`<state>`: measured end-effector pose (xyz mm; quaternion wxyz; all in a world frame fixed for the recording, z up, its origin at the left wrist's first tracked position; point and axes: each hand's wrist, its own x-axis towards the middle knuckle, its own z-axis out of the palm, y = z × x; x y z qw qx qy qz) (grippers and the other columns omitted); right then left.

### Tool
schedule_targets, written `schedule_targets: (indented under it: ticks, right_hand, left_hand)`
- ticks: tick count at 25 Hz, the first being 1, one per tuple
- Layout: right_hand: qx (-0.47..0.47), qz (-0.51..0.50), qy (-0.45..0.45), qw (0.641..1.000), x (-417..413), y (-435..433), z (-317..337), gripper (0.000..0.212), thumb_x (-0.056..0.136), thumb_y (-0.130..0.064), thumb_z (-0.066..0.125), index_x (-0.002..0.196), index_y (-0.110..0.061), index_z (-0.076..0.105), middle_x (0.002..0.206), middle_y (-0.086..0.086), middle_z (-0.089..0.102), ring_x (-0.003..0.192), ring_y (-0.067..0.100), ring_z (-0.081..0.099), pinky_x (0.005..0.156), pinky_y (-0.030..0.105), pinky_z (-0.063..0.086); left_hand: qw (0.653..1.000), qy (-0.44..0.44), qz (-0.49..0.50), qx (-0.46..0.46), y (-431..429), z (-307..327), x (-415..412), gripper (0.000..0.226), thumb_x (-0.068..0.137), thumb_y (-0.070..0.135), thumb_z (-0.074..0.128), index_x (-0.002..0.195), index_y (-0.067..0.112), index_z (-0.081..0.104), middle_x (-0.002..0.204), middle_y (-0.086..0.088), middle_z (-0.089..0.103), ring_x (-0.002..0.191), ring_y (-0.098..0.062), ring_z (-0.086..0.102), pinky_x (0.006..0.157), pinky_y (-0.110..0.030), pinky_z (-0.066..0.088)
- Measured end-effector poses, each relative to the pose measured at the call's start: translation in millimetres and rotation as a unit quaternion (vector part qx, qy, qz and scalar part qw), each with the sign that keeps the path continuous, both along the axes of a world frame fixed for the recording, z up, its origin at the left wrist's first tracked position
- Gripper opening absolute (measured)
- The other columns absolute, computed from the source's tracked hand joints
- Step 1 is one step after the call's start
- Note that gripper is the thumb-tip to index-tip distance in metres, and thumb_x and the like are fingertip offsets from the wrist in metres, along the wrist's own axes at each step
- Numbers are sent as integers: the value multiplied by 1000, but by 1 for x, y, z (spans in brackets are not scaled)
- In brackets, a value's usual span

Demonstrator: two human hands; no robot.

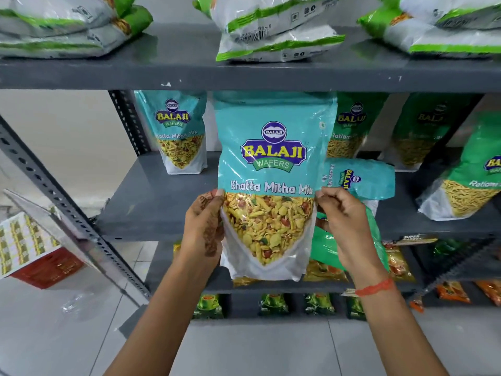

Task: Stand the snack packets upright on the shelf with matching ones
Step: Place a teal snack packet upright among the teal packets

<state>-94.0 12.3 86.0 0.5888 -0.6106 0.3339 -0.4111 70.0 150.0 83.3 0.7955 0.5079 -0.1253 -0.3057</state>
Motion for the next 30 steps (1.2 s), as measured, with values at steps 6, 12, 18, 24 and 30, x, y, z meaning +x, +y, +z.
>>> schedule_targets:
  ticks: [6,12,18,24,30]
  right_hand:
    - [5,4,12,1000,6,-11,4,14,91,-12,56,83,-22,63,79,-3,62,77,11,58,76,37,51]
    - [25,60,-6,998,61,-18,-22,11,94,-13,52,86,-16,60,83,3,68,85,22,65,75,42,54]
    - [0,113,10,994,154,3,-55,11,95,-15,51,97,-5,55,107,25,66,103,36,63,92,60,49]
    - [-51,103,24,993,249,47,-81,11,97,-16,46,87,-19,50,96,21,64,93,34,62,83,59,50]
    - [-54,76,2,996,315,81,-83,19,98,-23,44,83,-35,48,91,-2,63,89,18,63,78,44,54]
  left_hand:
    - [1000,-12,21,8,-7,1,-5,14,94,12,50,87,9,62,66,6,73,62,-9,68,54,-22,55]
    - [984,-80,132,88,-7,-20,31,21,94,20,52,105,3,56,81,-3,65,67,-11,62,54,-20,54]
    - [931,-190,219,222,19,-48,108,14,96,21,46,90,10,48,78,0,58,71,-17,52,65,-35,44]
    - [901,-171,279,286,41,-58,197,21,98,20,42,109,3,47,106,-17,60,84,-24,54,73,-39,43]
    - [890,-182,282,309,56,-65,266,32,99,23,38,119,-2,42,122,-26,55,107,-39,53,85,-42,43]
